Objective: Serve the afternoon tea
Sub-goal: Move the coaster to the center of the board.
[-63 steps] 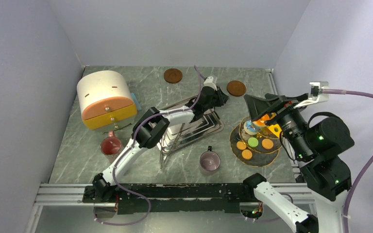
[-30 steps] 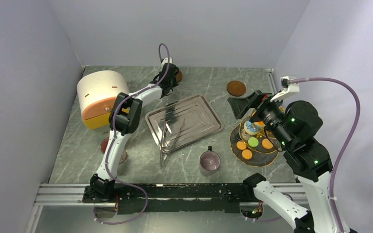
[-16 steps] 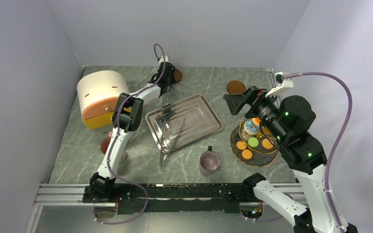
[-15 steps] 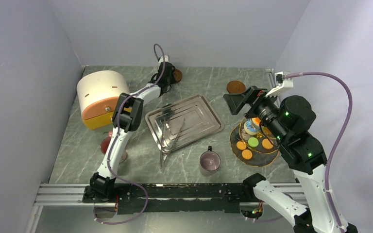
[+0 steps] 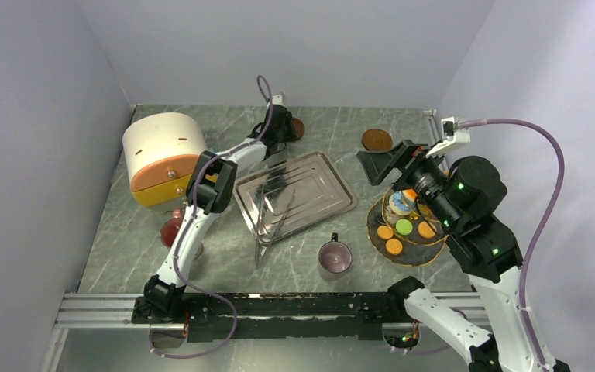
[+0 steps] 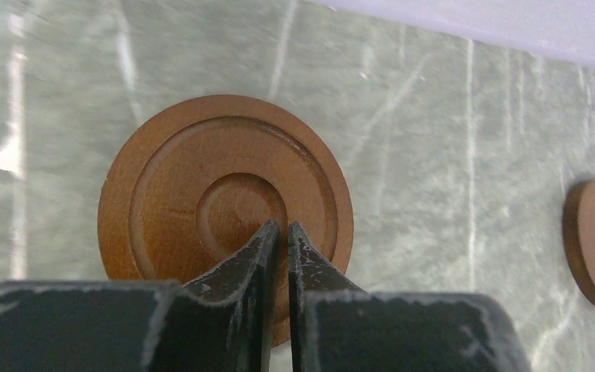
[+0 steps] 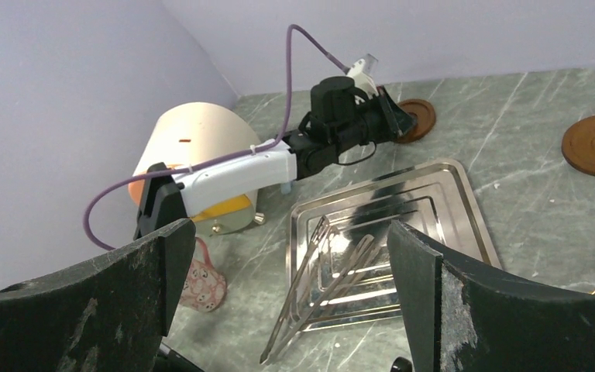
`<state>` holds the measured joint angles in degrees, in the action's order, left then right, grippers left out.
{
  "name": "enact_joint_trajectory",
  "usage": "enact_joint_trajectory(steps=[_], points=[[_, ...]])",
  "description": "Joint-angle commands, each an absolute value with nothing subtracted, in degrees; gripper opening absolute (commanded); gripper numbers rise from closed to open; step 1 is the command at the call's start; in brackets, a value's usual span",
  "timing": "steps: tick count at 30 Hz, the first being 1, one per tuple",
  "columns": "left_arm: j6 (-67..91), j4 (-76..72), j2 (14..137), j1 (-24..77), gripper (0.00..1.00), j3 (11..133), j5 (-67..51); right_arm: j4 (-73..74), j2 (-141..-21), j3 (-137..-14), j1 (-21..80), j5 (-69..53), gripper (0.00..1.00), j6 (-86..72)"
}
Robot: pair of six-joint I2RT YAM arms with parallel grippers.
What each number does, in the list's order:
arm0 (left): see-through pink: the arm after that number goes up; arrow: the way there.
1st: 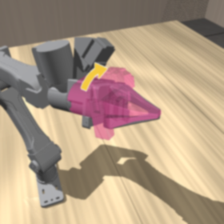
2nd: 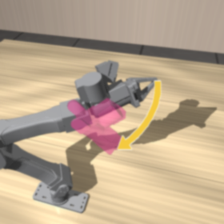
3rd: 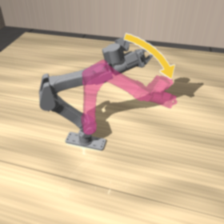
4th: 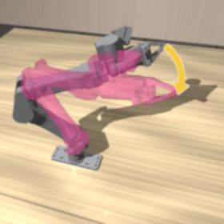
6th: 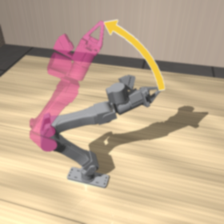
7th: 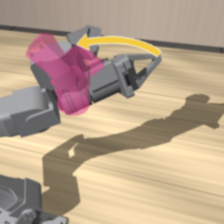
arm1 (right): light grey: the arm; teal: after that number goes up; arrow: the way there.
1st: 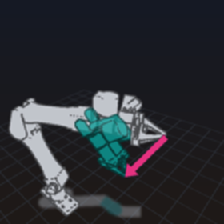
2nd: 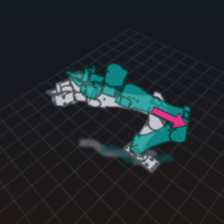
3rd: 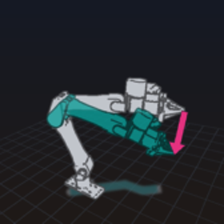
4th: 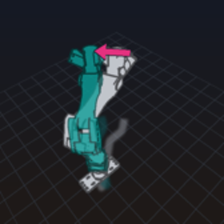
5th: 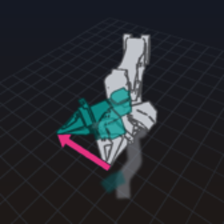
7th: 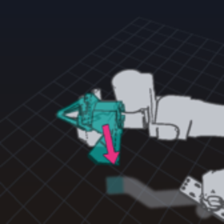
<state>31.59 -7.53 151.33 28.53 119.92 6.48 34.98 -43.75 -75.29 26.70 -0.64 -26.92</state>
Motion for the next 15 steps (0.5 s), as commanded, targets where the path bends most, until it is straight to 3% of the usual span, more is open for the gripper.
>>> enact_joint_trajectory(steps=[1, 15], points=[[33.2, -5.0, 153.6, 32.0, 0.15, 118.8, 3.1, 35.1, -42.3, -76.1, 26.6, -0.6, 0.99, -26.3], [34.9, -9.4, 148.9, 35.6, 0.23, 121.7, -4.8, 38.9, -44.3, -78.2, 26.6, 1.0, 1.0, -26.6]])
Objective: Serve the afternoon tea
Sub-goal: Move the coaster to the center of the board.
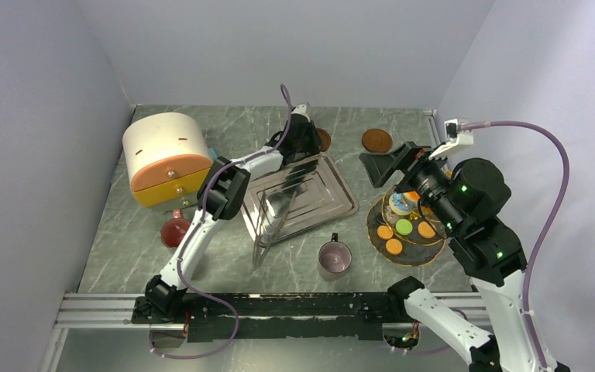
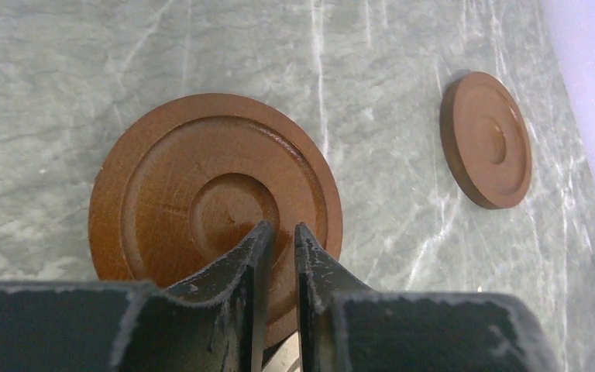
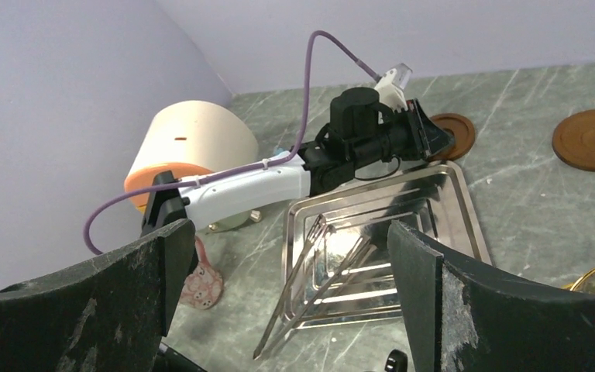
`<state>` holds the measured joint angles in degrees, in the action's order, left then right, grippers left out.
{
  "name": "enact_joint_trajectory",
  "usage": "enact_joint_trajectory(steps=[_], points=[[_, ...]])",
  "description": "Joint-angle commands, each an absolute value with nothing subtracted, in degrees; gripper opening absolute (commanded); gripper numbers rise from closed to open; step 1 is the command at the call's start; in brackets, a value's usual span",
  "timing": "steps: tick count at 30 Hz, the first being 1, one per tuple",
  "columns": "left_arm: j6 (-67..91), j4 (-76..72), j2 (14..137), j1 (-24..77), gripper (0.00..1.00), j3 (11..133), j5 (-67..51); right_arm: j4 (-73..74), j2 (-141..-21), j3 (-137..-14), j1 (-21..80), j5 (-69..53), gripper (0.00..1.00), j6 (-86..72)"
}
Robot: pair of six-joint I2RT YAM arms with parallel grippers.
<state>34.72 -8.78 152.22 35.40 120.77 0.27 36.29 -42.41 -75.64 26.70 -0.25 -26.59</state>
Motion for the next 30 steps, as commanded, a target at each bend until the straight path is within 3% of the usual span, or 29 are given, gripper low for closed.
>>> enact_joint_trajectory(steps=[1, 5, 15, 23, 26, 29, 30], points=[[34.1, -9.5, 147.1, 35.6, 0.25, 121.1, -5.2, 39.6, -45.4, -78.9, 26.7, 1.0, 1.0, -26.7], [32.0, -11.1, 137.9, 34.7, 0.3, 116.0, -6.1, 37.4, -48.7, -78.1, 26.6, 0.2, 0.99, -28.4], [24.4, 4.0, 110.1, 31.5, 0.48, 99.3, 2.4, 30.4, -60.6, -77.2, 27.6, 3.5, 0.73, -29.3], [20.4, 12.0, 85.2, 31.5, 0.6, 80.8, 7.3, 23.0, -75.1, -78.2, 32.8, 18.8, 0.29, -24.2], [16.6, 16.6, 76.5, 31.6, 0.71, 76.0, 5.5, 19.1, -82.7, -79.8, 35.3, 24.3, 0.14, -19.7], [12.0, 20.3, 67.5, 31.7, 0.95, 70.0, 3.2, 16.9, -90.9, -83.2, 37.7, 30.4, 0.02, -14.5], [10.5, 21.9, 65.2, 31.7, 0.97, 68.3, 3.7, 16.2, -93.7, -84.5, 38.3, 32.3, 0.0, -12.8]])
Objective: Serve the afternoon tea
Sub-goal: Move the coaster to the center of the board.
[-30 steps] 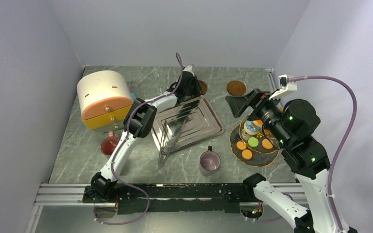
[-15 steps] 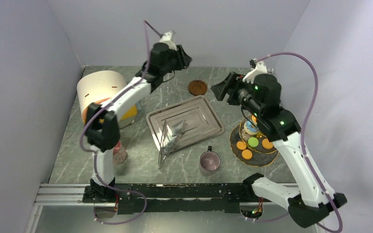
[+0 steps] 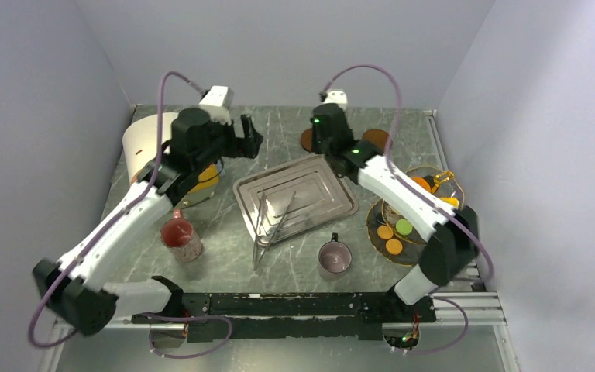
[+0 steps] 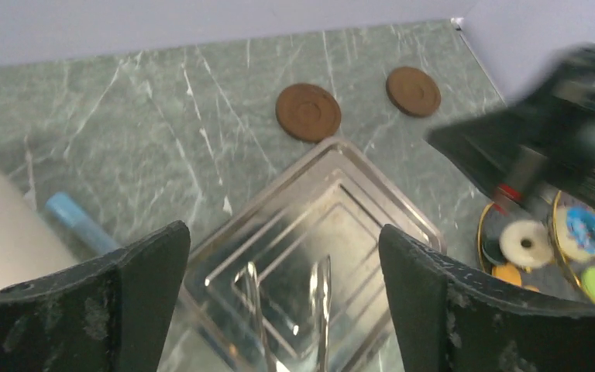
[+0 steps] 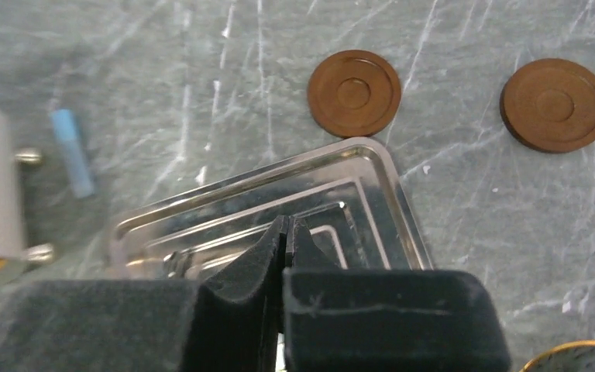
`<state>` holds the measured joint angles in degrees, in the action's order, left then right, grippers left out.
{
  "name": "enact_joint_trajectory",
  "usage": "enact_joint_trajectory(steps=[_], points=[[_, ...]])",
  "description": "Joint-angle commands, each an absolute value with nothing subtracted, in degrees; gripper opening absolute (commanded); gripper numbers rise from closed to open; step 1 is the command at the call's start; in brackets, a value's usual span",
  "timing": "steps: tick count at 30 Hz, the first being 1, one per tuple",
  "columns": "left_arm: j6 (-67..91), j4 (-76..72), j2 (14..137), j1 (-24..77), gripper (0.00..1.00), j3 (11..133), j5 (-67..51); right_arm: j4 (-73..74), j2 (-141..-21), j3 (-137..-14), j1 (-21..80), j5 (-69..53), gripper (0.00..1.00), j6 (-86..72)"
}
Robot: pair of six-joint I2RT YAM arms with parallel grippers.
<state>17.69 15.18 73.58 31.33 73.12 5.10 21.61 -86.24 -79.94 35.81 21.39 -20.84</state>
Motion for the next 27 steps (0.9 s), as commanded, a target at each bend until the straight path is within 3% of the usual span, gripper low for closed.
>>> enact_joint_trajectory(steps=[1, 12, 18, 27], points=[[9.9, 22.8, 62.9, 31.7, 0.97, 66.4, 4.4, 15.7, -96.5, -85.8, 38.8, 34.1, 0.0, -11.0], [6.9, 20.5, 45.0, 31.9, 0.97, 49.7, 8.5, 21.0, -130.9, -113.3, 37.1, 41.3, 0.0, -1.1], [6.4, 21.2, 43.5, 32.1, 0.98, 49.2, 7.2, 22.7, -140.7, -124.2, 34.8, 42.8, 0.0, 1.1], [6.3, 21.9, 42.6, 32.1, 0.97, 49.4, 7.5, 21.7, -144.9, -128.0, 34.0, 38.7, 0.0, 0.9]])
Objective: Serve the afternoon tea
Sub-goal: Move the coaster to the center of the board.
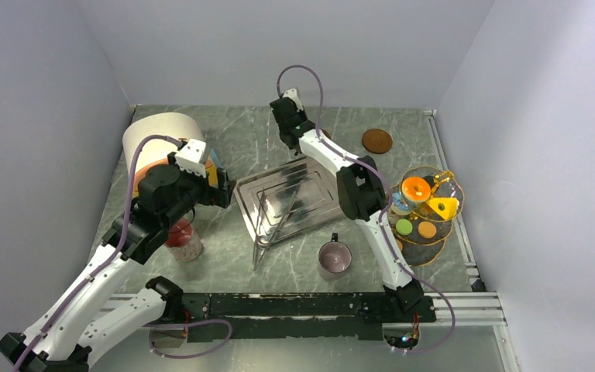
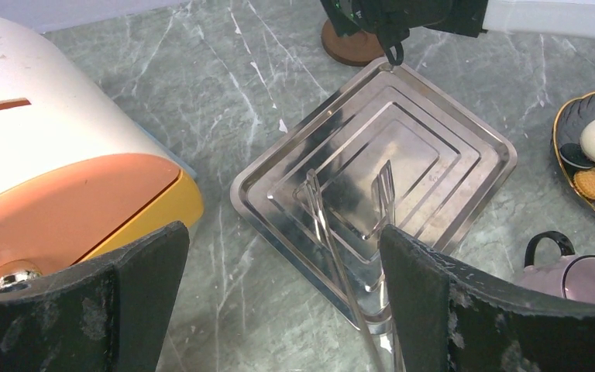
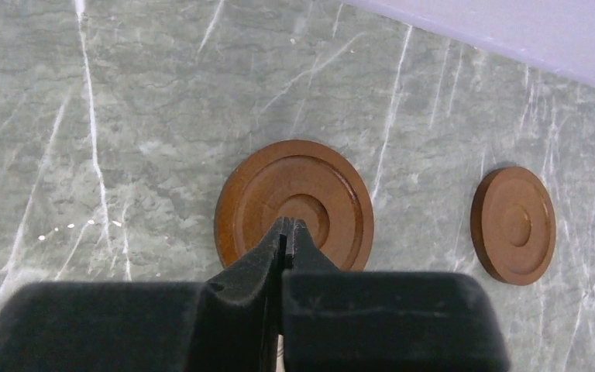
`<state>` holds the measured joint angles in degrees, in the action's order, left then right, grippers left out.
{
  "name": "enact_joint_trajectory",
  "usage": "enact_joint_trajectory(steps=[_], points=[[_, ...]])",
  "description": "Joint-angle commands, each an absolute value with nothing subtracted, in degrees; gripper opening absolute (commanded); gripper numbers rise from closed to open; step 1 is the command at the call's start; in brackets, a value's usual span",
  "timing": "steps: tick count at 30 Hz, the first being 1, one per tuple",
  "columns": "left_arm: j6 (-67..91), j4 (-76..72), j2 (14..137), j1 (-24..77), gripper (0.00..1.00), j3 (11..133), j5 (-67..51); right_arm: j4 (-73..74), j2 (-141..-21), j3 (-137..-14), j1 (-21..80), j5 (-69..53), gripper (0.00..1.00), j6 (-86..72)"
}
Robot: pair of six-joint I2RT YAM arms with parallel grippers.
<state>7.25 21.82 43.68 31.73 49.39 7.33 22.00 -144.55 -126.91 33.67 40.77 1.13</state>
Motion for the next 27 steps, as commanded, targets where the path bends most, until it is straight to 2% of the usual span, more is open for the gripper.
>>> enact_joint_trajectory(steps=[1, 9, 18, 27], points=[[6.3, 21.9, 42.3, 32.1, 0.97, 49.3, 7.6, 20.7, -144.4, -126.9, 34.0, 37.5, 0.0, 0.9], [6.2, 21.9, 41.8, 32.1, 0.97, 49.2, 7.5, 22.5, -147.2, -127.5, 33.4, 40.1, 0.0, 0.1], [6.2, 21.8, 41.7, 32.1, 0.98, 49.2, 7.4, 20.4, -145.9, -121.9, 32.9, 34.9, 0.0, 0.1], [6.1, 22.0, 41.3, 32.0, 0.97, 49.1, 7.9, 24.6, -150.0, -126.0, 32.9, 34.5, 0.0, 0.4]])
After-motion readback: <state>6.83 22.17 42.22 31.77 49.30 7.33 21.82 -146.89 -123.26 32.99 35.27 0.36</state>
